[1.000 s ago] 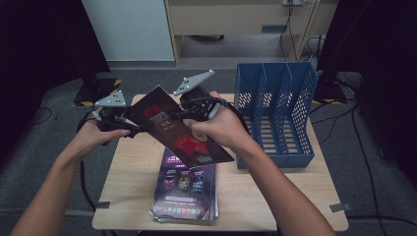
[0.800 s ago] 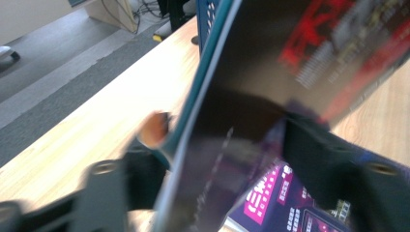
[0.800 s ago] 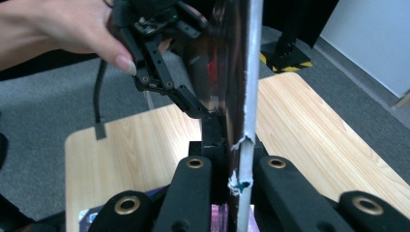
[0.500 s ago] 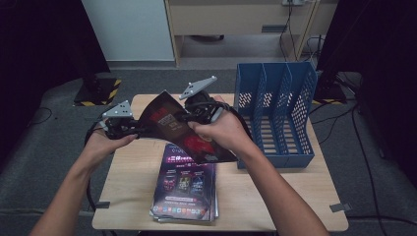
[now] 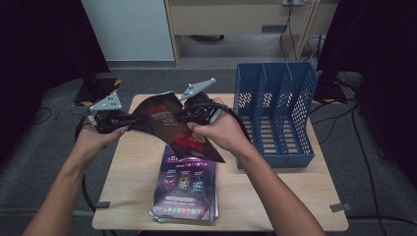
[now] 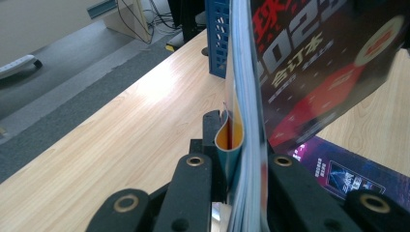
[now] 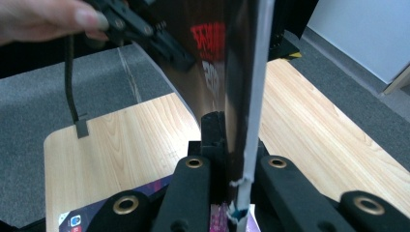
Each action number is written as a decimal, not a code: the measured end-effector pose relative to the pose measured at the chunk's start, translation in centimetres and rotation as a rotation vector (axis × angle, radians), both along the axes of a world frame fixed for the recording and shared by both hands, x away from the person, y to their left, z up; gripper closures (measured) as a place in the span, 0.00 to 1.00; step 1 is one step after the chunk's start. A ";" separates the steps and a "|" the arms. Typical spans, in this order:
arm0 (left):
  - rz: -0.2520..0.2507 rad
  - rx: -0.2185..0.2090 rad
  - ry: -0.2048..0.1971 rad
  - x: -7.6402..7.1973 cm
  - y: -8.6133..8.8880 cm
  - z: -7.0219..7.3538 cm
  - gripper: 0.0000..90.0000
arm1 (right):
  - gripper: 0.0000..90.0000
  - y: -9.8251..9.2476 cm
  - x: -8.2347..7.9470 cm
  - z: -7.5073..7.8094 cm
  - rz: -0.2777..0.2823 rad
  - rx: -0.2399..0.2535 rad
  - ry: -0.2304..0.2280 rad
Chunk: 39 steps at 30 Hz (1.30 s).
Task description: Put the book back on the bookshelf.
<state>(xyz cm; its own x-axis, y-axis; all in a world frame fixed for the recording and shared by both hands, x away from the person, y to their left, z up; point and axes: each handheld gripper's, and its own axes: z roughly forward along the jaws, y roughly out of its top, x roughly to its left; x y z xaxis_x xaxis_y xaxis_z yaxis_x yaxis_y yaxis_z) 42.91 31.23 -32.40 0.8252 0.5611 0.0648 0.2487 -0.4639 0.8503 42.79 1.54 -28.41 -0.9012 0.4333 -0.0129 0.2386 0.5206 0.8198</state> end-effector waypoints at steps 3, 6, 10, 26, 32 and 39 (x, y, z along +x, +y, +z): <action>0.004 0.008 -0.008 -0.1 0.1 0.3 0.94 | 0.96 0.0 0.1 -0.6 0.000 -0.004 0.006; 0.011 0.021 -0.019 -0.1 0.0 0.4 0.95 | 0.95 0.0 0.3 -1.0 -0.004 -0.004 0.017; 0.015 0.044 -0.028 -0.1 -0.4 0.4 0.95 | 0.91 -0.1 0.3 -1.4 -0.002 -0.002 0.029; -0.011 0.088 -0.045 -0.1 -1.8 1.4 0.95 | 0.85 -1.6 0.6 -1.2 -0.030 0.001 0.043; -0.027 0.105 -0.049 -0.1 -2.2 1.8 0.95 | 0.82 -1.7 0.7 -0.8 -0.026 -0.002 0.035; -0.029 0.110 -0.049 0.0 -2.5 2.1 0.95 | 0.80 -1.7 1.0 -0.3 -0.024 -0.004 0.028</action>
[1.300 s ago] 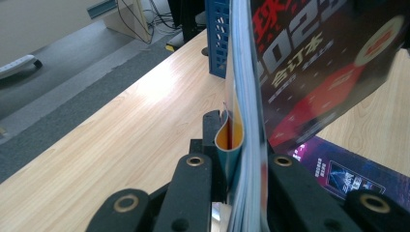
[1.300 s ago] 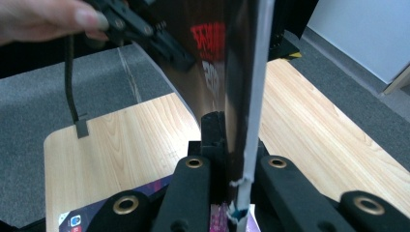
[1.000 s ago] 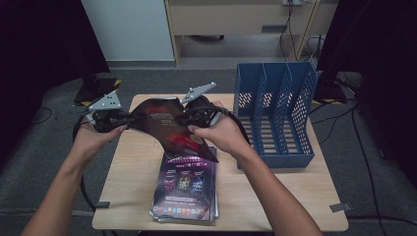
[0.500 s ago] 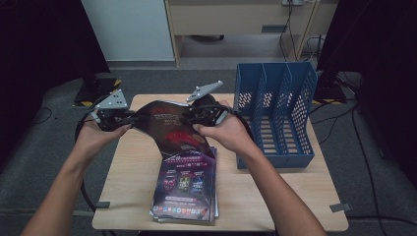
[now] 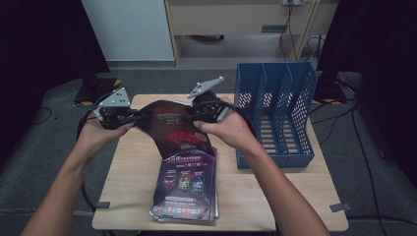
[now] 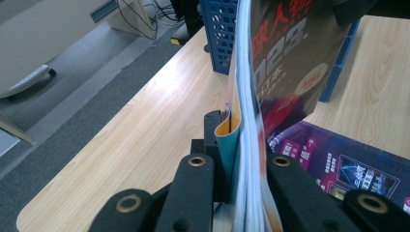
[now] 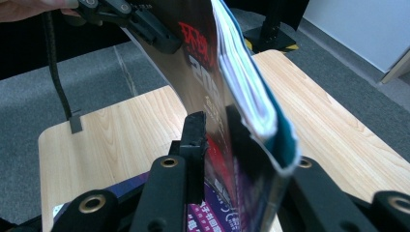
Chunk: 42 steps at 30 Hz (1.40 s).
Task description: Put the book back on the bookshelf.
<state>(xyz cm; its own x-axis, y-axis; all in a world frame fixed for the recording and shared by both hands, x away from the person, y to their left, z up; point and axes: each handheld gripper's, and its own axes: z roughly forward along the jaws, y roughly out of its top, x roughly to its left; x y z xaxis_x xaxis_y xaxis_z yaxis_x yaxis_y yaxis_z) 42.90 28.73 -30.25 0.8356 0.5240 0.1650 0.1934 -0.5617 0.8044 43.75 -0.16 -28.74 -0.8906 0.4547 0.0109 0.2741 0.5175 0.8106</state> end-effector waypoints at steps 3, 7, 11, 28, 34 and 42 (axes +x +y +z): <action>-0.004 0.004 -0.004 0.0 -0.1 0.2 0.95 | 0.81 0.0 0.1 0.0 -0.001 -0.002 -0.001; -0.004 0.006 -0.004 0.0 -0.1 0.4 0.95 | 0.87 0.0 0.1 -0.1 -0.002 -0.005 0.003; -0.005 0.008 -0.006 0.0 0.0 0.9 0.95 | 0.90 0.1 0.0 -0.1 0.004 -0.010 -0.002; -0.024 0.006 -0.003 -0.2 -0.2 1.4 0.95 | 0.85 0.3 0.2 -0.3 0.010 -0.005 0.008; -0.030 0.008 -0.001 -0.2 -0.3 1.4 0.95 | 0.81 0.2 0.5 -0.2 0.004 -0.006 0.010; -0.033 0.006 0.001 -0.1 -0.4 1.5 0.95 | 0.78 0.4 0.9 0.8 0.026 -0.017 0.004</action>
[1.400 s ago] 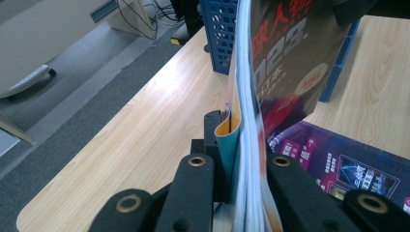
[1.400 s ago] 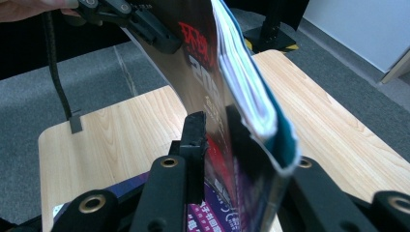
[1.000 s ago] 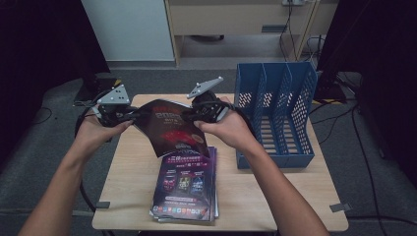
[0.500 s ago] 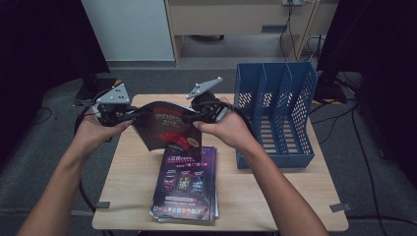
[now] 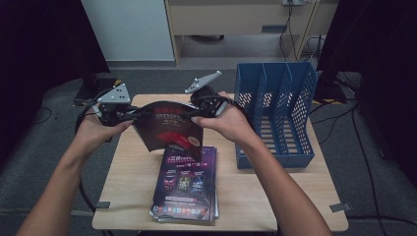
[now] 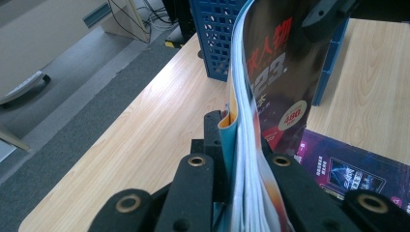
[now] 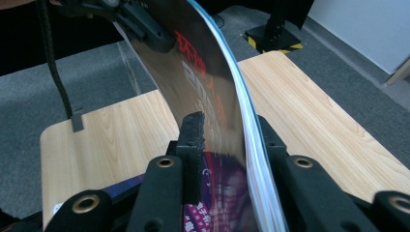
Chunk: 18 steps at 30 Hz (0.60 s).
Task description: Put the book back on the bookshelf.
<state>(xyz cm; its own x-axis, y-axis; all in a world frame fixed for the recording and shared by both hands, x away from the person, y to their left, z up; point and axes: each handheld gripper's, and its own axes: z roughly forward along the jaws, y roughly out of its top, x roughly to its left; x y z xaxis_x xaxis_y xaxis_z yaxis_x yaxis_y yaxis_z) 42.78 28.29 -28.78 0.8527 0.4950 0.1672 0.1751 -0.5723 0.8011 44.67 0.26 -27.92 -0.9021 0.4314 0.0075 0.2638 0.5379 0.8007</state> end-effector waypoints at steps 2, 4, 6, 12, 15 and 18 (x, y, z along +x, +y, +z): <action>-0.002 0.001 0.001 0.0 0.0 0.0 0.95 | 0.77 0.2 0.3 0.4 0.006 -0.012 -0.001; -0.005 0.004 0.001 0.0 0.0 0.0 0.95 | 0.77 0.4 0.5 0.6 0.017 -0.021 0.000; -0.004 0.004 0.001 0.0 0.0 0.0 0.95 | 0.78 0.6 0.8 0.7 0.024 -0.030 0.008; -0.010 0.003 0.001 0.0 -0.1 0.0 0.95 | 0.84 0.6 1.4 0.4 0.036 -0.059 0.025; -0.010 0.003 0.002 0.1 -0.2 0.1 0.95 | 0.87 0.7 1.4 0.3 0.040 -0.076 0.028; -0.009 0.005 0.002 0.1 -0.2 0.1 0.95 | 0.88 0.8 1.4 0.3 0.042 -0.085 0.025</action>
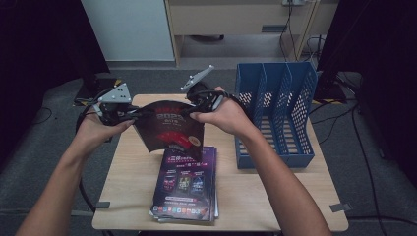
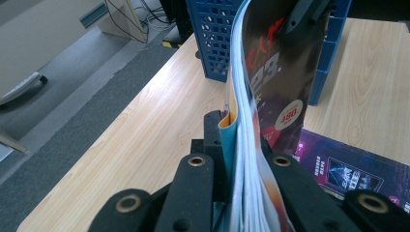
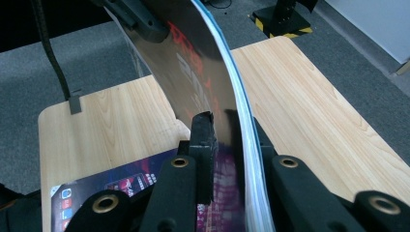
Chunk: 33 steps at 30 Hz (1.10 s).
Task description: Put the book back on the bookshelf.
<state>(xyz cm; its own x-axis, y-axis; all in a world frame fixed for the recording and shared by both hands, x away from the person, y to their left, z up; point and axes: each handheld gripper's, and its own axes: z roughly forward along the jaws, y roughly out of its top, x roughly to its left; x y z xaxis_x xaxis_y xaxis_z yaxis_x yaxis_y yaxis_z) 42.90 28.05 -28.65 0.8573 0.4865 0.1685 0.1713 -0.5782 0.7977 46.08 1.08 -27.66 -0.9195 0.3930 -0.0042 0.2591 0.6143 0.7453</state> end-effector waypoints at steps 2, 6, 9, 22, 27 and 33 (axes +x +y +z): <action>0.001 0.002 0.002 0.0 0.0 0.0 0.95 | 0.89 0.1 -0.1 -0.1 0.005 -0.001 0.000; 0.005 0.001 0.005 0.1 0.0 0.1 0.95 | 0.93 0.3 -0.2 -0.1 0.004 -0.014 -0.005; 0.014 -0.002 0.005 0.1 0.1 0.0 0.95 | 0.96 0.5 -0.4 -0.1 0.001 -0.022 -0.012; 0.129 -0.065 -0.067 0.4 0.5 -0.3 0.49 | 0.97 0.1 -0.6 -0.1 -0.033 0.029 0.011; 0.204 -0.105 -0.098 0.6 1.2 -0.5 0.23 | 0.97 0.0 -0.9 0.3 -0.033 0.028 0.014; 0.260 -0.103 -0.089 -0.1 1.6 -2.0 0.08 | 0.97 -1.2 -0.9 1.2 -0.079 0.043 0.004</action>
<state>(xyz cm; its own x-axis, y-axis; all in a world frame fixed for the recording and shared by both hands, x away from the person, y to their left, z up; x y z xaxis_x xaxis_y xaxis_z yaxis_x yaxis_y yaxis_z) 42.83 29.70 -30.69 0.6860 0.7060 0.1760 0.2298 -0.4397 0.8682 45.21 -0.15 -26.48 -0.8857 0.4639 0.0180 0.3085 0.5593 0.7695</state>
